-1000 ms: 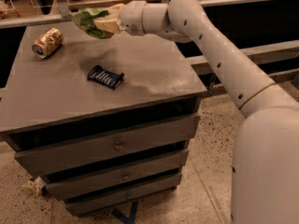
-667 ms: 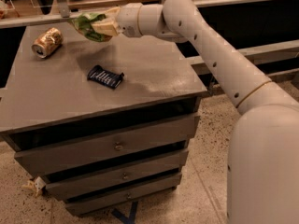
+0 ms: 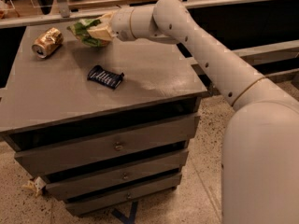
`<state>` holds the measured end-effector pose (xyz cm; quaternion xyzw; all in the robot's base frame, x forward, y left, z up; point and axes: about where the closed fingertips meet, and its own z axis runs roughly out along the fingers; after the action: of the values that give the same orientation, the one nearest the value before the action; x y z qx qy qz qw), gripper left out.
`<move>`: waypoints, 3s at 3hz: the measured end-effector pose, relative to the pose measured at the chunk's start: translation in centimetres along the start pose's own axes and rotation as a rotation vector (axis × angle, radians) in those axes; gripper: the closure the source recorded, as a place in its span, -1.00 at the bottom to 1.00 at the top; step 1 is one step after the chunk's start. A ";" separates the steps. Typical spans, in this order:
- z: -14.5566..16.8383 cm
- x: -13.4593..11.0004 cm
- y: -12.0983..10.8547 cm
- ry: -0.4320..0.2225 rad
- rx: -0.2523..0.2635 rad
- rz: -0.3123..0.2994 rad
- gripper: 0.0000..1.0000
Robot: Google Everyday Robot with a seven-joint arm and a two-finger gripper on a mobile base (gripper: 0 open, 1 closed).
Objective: Move green rice chip bag near orange can
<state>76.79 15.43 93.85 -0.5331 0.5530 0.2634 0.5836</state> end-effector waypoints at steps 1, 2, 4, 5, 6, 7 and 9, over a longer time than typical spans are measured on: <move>0.4 0.1 0.3 0.004 0.015 0.009 1.00; 0.7 0.1 0.5 0.009 0.021 0.023 0.65; 0.8 0.3 0.6 0.015 0.030 0.035 -0.30; 0.8 0.3 0.7 0.015 0.029 0.036 -0.76; 0.8 0.2 0.7 0.016 0.032 0.032 -1.00; 0.7 0.2 0.6 0.017 0.039 0.031 -1.00; -3.3 2.5 -2.8 0.055 0.112 0.085 -1.00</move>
Offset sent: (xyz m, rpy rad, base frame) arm -0.0002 0.0050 -0.0039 0.0075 0.0322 -0.0480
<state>78.73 10.89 93.01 -0.4826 0.6047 0.2420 0.5855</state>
